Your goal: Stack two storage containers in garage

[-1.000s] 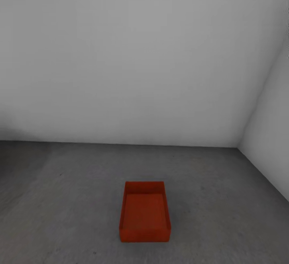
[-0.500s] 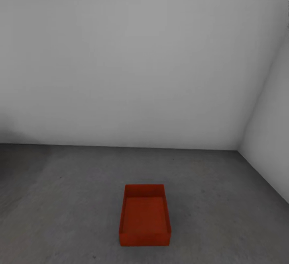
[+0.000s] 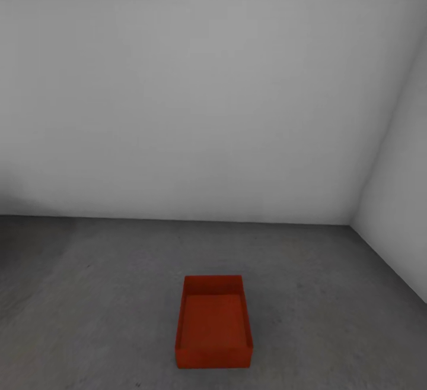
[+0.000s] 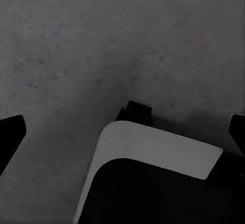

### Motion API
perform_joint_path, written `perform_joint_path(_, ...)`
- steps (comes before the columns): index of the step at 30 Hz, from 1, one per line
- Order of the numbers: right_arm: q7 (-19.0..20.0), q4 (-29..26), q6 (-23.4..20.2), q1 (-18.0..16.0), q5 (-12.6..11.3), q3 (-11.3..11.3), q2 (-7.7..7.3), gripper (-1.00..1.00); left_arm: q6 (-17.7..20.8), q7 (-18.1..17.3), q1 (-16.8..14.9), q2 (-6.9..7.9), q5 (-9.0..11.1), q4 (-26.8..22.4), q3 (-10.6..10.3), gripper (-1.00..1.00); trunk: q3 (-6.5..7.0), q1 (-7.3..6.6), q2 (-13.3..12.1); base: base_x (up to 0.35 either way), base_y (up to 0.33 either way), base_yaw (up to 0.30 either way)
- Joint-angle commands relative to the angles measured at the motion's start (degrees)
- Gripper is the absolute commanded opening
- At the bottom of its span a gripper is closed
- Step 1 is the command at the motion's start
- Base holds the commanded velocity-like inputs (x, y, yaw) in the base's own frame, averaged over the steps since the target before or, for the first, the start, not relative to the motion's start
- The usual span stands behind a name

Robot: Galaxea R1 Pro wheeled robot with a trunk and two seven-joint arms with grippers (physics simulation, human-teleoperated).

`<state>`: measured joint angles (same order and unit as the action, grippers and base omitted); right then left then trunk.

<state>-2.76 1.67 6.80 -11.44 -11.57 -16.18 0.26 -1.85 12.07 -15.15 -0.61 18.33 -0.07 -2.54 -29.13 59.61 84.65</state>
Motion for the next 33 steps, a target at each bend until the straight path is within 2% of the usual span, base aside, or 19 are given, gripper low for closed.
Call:
perform_joint_path(1, -0.1, 0.2, 0.3, -0.1, -0.4, -0.6, -0.03, 1.0, -0.3, 0.0, 0.9, -0.14, 0.3, 0.0, -0.3, 1.0, -0.04, 0.0, 0.0, 0.0, 0.0, -0.004)
perform_joint_path(7, -0.1, 0.2, 0.4, -0.1, 0.0, -0.9, -0.15, 1.0, -0.3, -0.3, 2.4, -0.25, 0.2, 0.0, -0.4, 1.0, -0.03, 0.0, 0.0, 0.0, 0.0, -0.001)
perform_joint_path(10, -0.1, 0.2, 0.3, -0.1, 0.4, -1.1, -0.16, 1.0, -0.4, -0.4, 2.5, -0.21, 0.2, 0.0, -0.4, 1.0, -0.02, 0.0, 0.0, 0.0, 0.0, 0.0)
perform_joint_path(16, -0.6, 0.2, 0.5, -0.1, 2.6, -1.0, 0.03, 1.0, -0.5, -0.5, 2.6, -0.19, 0.3, 0.0, -0.4, 1.0, -0.02, 0.0, 0.0, 0.0, 0.0, 0.0)
perform_joint_path(21, -0.9, 0.2, 0.5, -0.1, 2.8, -0.6, 0.36, 1.0, -0.4, -0.4, 2.6, 0.02, 0.2, -0.1, -0.6, 1.0, -0.02, 0.0, 0.0, 0.0, 0.0, -0.012)
perform_joint_path(33, -0.9, 0.2, 0.3, -0.1, 2.7, -0.3, 0.45, 1.0, -0.5, -0.4, 2.6, 0.71, -0.2, -0.6, -0.6, 1.0, -0.02, 0.0, 0.0, 0.0, 0.0, -0.237)
